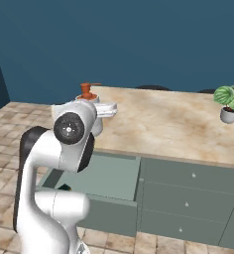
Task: Restock the sink supplies by placing the sponge and soap dispenser on the counter and next to the sink. Make sure the soap dispenser is upright.
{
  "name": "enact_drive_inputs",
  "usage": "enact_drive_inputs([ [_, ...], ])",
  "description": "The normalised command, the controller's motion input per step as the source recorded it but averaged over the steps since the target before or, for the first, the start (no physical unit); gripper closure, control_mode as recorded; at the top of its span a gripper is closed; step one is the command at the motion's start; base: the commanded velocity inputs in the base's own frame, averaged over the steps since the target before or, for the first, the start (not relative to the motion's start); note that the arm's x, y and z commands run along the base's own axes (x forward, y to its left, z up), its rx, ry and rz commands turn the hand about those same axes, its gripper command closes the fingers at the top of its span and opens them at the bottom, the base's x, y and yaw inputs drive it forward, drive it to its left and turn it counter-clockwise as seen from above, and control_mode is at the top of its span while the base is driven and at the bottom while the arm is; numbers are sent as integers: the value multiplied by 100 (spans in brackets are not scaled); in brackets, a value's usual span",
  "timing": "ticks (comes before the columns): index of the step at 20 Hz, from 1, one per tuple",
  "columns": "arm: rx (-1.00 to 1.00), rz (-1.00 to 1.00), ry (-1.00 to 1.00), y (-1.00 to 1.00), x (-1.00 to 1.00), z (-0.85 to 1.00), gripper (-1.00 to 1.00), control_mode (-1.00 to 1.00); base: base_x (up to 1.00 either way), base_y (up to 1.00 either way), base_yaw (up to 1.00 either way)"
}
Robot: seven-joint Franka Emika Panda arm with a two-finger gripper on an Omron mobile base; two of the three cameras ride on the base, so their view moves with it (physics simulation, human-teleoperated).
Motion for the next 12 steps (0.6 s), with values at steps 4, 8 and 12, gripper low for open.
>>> enact_drive_inputs([
  [4,-8,0,5,18,3,-8,100,-100,0,0,0],
  [8,1,-4,-2,-10,0,-2,100,-100,0,0,0],
  [12,5,-20,0,-20,3,0,100,-100,0,0,0],
])
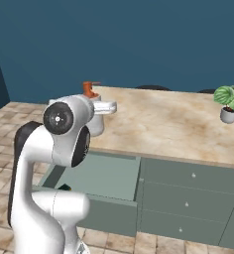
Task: Restock the sink supplies by placing the sponge and soap dispenser on the counter and next to the sink. Make sure the soap dispenser is upright.
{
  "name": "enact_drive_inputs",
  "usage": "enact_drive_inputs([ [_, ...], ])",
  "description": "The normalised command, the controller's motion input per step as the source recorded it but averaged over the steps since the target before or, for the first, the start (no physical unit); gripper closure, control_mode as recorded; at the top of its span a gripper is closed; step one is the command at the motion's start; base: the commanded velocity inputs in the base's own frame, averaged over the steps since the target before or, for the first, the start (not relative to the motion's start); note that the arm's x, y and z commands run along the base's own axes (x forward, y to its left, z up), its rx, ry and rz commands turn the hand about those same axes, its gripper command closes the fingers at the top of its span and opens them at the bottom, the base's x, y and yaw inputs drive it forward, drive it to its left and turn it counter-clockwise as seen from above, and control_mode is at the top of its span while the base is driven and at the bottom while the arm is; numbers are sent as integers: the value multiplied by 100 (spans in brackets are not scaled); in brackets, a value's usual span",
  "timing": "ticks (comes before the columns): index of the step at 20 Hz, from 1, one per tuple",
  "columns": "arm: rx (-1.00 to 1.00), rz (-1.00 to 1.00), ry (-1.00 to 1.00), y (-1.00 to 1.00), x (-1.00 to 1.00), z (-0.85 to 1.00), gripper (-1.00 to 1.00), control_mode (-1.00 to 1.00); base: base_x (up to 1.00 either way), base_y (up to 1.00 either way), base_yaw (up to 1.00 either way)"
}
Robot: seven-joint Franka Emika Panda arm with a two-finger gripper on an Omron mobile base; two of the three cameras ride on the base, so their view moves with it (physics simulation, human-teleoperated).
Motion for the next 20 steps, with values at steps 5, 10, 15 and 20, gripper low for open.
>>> enact_drive_inputs([
  [5,0,0,0,0,0,0,100,100,-29,-16,-58],
  [10,0,0,0,0,0,0,100,100,-31,-2,-82],
  [15,0,0,0,0,0,0,100,100,-20,-7,-83],
  [20,0,0,0,0,0,0,100,100,-2,-1,-86],
])
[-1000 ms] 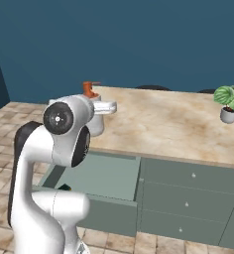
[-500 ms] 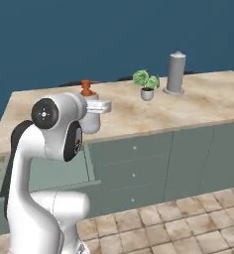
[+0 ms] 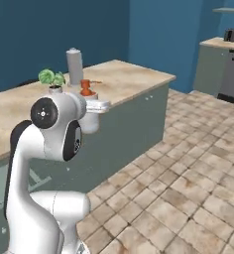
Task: Restock the sink supplies by placing the sponge and soap dispenser on the counter and next to the sink. Make sure the soap dispenser is upright.
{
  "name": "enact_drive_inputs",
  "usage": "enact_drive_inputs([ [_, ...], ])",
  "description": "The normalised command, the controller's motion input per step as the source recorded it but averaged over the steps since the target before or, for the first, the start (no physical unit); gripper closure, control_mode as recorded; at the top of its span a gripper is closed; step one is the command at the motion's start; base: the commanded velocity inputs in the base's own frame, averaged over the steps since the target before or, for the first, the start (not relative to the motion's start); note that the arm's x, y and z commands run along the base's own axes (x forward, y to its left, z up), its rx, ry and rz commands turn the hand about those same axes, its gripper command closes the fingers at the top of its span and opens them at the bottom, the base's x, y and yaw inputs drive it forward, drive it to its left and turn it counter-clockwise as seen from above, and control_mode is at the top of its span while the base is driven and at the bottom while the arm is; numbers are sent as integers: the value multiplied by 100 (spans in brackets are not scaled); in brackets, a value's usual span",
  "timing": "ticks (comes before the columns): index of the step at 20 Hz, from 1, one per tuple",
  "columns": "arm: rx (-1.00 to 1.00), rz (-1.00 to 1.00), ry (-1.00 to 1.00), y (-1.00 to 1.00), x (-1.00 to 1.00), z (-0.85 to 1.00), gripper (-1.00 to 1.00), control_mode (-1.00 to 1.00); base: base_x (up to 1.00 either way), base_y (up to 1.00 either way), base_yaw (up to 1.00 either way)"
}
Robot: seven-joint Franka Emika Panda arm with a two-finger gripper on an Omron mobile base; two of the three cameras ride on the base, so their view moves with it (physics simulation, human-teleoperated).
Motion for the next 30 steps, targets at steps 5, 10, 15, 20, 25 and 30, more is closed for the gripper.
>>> enact_drive_inputs([
  [5,0,0,0,0,0,0,100,100,3,0,-85],
  [10,0,0,0,0,0,0,100,100,48,8,-70],
  [15,0,0,0,0,0,0,100,100,100,31,-35],
  [20,0,0,0,0,0,0,100,100,100,13,-16],
  [25,0,0,0,0,0,0,100,100,100,30,-3],
  [30,0,0,0,0,0,0,100,100,100,52,-3],
])
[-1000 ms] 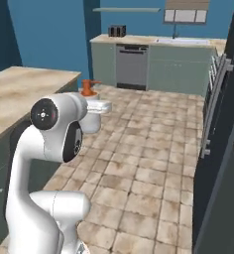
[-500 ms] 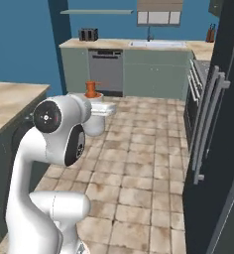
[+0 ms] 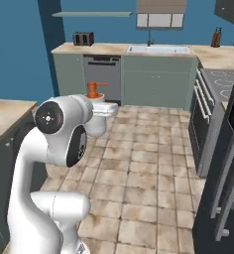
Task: Restock the sink supplies by placing the sponge and soap dispenser on the counter and next to the sink. Make sure the soap dispenser is upright.
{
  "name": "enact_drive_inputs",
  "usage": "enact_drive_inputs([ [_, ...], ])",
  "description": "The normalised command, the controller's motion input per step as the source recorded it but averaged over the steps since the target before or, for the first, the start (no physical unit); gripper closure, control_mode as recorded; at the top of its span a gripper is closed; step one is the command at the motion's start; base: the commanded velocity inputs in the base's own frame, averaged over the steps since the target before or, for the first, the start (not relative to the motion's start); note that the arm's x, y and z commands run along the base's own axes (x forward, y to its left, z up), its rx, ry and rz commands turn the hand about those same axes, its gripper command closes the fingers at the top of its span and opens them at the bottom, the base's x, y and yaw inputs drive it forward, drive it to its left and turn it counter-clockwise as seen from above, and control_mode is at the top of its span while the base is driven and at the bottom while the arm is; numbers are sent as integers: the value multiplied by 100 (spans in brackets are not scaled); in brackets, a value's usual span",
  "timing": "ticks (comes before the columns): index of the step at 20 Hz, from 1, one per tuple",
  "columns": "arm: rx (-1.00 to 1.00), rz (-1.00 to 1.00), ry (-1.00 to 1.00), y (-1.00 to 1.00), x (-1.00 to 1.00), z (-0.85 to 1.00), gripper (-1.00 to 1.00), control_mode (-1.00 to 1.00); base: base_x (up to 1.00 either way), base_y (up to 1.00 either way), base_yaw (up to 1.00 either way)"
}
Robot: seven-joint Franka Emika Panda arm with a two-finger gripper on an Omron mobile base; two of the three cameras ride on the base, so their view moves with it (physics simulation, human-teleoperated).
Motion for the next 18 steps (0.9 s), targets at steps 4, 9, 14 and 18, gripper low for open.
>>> enact_drive_inputs([
  [4,0,0,0,0,0,0,100,100,100,53,-1],
  [9,0,0,0,0,0,0,100,100,100,39,-1],
  [14,0,0,0,0,0,0,100,100,100,13,0],
  [18,0,0,0,0,0,0,100,100,100,11,0],
])
